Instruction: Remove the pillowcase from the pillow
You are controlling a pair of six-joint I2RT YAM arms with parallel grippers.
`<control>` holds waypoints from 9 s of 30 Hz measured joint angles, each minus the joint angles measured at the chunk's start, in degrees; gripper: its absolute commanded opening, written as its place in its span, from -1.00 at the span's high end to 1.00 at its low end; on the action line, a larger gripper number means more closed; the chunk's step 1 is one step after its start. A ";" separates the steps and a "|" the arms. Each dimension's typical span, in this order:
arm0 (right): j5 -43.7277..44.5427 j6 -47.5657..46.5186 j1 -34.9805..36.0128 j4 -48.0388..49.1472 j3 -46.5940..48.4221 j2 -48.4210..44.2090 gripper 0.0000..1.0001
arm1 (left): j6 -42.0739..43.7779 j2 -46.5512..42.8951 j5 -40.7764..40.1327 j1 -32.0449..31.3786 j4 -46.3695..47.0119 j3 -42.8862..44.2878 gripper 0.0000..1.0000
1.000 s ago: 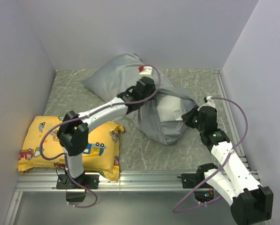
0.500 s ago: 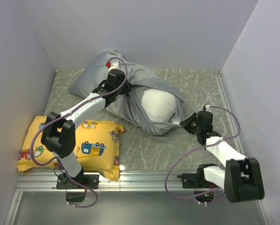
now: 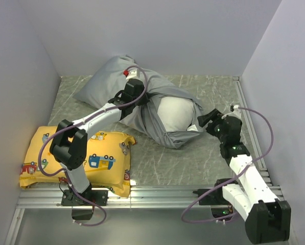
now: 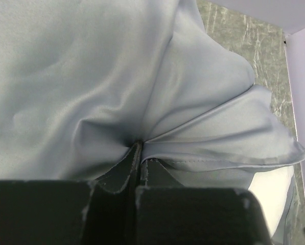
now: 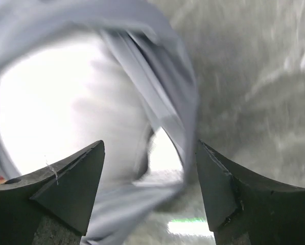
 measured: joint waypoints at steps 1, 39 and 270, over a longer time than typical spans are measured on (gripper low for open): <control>0.44 -0.37 0.24 -0.15 1.60 0.22 -0.58 | 0.02 0.00 -0.11 -0.15 0.00 0.00 0.95; -30.82 14.12 -6.60 31.67 20.50 54.40 0.16 | 2.97 1.62 3.21 -0.13 -3.91 1.51 0.28; 10.88 -12.61 21.55 -32.20 58.23 31.30 1.00 | 31.45 -10.34 6.60 -21.81 -7.74 9.68 -0.16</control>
